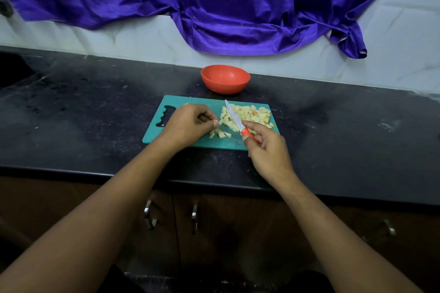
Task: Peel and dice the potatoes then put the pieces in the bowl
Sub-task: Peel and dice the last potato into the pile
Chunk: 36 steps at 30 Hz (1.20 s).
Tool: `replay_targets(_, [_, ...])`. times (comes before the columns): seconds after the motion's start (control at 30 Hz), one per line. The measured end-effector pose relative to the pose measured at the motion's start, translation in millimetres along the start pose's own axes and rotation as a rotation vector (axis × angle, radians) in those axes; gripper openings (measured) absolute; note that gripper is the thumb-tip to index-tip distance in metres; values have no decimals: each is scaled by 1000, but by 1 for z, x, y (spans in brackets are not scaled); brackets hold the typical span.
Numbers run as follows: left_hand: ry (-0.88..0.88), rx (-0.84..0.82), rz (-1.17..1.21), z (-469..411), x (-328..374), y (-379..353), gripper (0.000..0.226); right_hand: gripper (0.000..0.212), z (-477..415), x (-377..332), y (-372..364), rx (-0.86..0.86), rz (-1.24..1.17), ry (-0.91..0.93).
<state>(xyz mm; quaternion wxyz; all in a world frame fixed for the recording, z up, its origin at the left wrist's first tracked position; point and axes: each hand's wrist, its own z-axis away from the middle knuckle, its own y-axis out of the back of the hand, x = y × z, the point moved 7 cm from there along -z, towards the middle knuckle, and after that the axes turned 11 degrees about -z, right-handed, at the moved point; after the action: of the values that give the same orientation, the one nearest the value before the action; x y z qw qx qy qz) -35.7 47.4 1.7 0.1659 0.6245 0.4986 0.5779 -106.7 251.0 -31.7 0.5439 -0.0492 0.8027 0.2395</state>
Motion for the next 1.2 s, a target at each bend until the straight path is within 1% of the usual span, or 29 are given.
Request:
replay_targets(0.13, [59,27,2,20,-26,6,9,41,3,-9,-6,-66,146,31])
replay_targets(0.2, [60,46,-22,26,-30,11,8,40,7,-17,-10,-85,186,46])
replay_targets(0.33, [36,108,-188,33,-31,17,7,40,17,-38,-25,-126,230,78])
replay_targets(0.47, [7,145,-253,34,-30,15,12,42,23,-64,-42,-192,433,135])
replay_targets(0.63, [11,154,-273,33,-31,14,16,41,15,-85,-57,-265,608,77])
replay_targets(0.73, [19,159,-274,34,-30,15,15,38,14,-93,-67,-279,689,85])
replay_targets(0.8, [19,168,-276,35,-29,16,15,41,21,-92,-74,-280,769,118])
replay_targets(0.93, [22,182,-259,36,-27,17,14,54,38,-81,-87,-304,867,190])
replay_targets(1.0, [22,182,-264,37,-26,18,15,54,37,-78,-86,-310,868,198])
replay_targets(1.03, [20,180,-264,38,-26,18,16,51,34,-77,-83,-307,832,178])
replay_targets(1.07, [18,176,-258,38,-26,18,15,48,30,-73,-78,-299,749,124])
replay_targets(1.13, [7,169,-256,39,-26,18,16,40,20,-63,-66,-284,499,-29])
replay_targets(1.17, [0,166,-266,39,-26,18,18,37,17,-61,-61,-278,414,-75])
replay_targets(1.2, [-2,164,-275,39,-26,17,20,36,15,-62,-58,-274,394,-83])
